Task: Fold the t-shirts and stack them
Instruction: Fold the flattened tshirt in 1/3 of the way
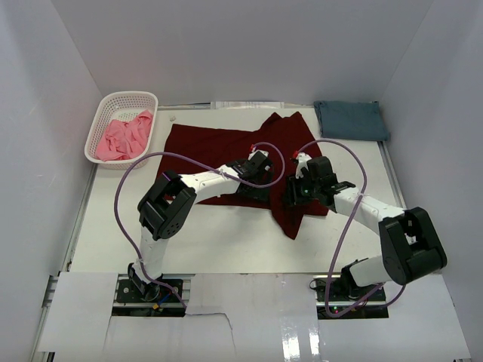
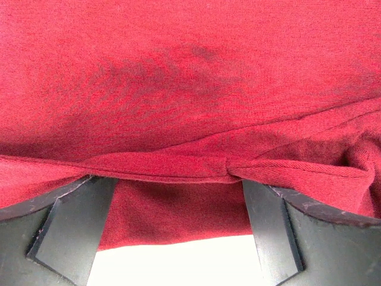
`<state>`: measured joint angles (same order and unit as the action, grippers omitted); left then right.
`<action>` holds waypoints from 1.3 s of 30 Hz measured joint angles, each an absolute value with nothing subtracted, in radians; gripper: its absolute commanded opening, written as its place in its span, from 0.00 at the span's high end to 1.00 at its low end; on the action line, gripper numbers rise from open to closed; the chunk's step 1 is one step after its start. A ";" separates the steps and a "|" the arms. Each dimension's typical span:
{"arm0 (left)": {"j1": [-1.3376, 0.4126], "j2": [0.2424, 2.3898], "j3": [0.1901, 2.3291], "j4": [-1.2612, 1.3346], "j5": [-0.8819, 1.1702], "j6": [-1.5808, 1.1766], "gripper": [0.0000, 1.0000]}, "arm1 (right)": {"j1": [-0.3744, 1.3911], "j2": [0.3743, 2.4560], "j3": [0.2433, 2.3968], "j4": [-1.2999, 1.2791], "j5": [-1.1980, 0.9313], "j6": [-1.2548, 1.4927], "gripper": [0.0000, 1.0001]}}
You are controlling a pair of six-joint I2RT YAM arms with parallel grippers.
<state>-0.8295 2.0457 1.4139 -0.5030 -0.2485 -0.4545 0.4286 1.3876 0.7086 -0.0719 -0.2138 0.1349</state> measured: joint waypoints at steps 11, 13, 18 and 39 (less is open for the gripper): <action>-0.830 2.045 1.413 -0.502 -0.249 -0.453 0.02 | 0.360 1.546 0.688 0.080 -0.395 0.154 0.53; -0.830 2.045 1.413 -0.502 -0.249 -0.453 0.02 | 0.357 1.566 0.688 0.099 -0.411 0.154 0.53; -0.830 2.045 1.413 -0.502 -0.249 -0.453 0.02 | 0.346 1.591 0.692 0.133 -0.448 0.154 0.52; -0.830 2.045 1.412 -0.500 -0.249 -0.453 0.02 | 0.340 1.612 0.757 0.160 -0.471 0.146 0.53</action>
